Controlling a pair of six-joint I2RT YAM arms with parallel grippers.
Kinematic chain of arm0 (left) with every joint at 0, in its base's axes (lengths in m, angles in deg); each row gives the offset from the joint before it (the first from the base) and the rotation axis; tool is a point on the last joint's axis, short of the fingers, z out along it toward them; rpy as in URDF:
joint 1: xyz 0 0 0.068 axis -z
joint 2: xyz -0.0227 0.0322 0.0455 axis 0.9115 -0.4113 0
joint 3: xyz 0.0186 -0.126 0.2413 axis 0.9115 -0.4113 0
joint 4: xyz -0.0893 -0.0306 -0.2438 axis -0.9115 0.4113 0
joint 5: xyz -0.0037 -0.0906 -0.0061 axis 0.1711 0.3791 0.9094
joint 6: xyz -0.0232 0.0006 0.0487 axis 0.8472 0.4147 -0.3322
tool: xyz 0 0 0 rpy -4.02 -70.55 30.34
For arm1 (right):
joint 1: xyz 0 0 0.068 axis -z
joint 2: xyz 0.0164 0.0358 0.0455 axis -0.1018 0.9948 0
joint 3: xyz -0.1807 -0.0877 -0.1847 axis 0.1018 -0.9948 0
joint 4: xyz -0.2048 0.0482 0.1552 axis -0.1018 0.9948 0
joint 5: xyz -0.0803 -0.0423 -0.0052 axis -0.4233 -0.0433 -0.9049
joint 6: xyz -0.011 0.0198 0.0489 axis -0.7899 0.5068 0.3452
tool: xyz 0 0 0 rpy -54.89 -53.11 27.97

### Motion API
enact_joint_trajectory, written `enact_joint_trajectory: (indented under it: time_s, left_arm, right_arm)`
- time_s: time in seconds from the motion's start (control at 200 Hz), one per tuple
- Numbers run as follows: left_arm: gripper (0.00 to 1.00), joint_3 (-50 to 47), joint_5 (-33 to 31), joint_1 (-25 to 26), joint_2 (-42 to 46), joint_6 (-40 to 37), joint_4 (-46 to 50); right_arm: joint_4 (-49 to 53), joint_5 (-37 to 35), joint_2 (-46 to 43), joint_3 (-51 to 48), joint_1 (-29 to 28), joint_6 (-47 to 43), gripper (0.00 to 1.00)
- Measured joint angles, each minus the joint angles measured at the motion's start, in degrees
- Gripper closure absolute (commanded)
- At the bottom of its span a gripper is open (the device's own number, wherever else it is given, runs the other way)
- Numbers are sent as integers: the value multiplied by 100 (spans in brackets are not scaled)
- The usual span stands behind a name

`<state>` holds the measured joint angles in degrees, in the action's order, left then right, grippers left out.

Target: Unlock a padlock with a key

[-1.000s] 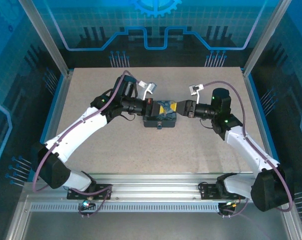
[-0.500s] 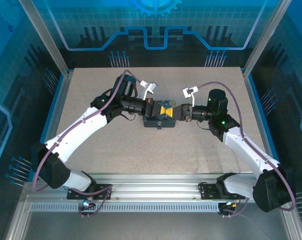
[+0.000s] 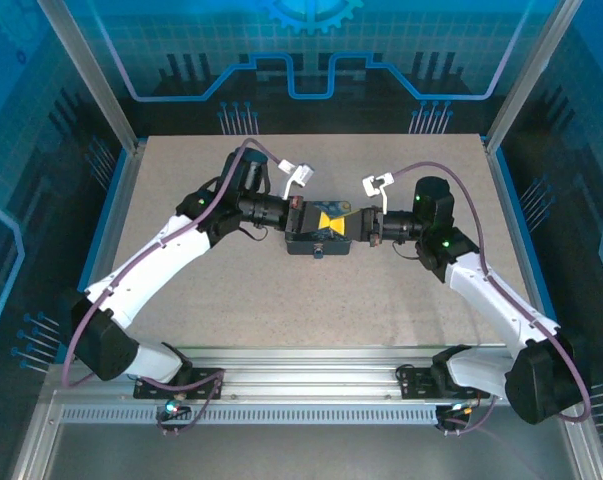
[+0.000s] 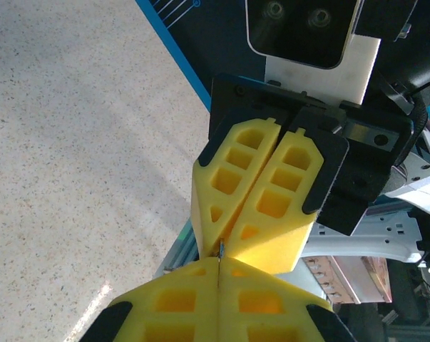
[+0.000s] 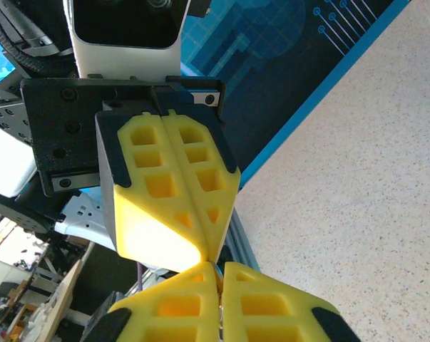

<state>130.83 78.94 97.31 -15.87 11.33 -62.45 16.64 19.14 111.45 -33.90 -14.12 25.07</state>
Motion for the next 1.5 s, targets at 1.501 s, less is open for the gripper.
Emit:
enact_joint_trajectory:
  time_s: [1.501]
  left_arm:
    - [75,-540,295,-219,188,632,-1097]
  right_arm:
    - [-11,-501,-223,-50,-59,-31,100]
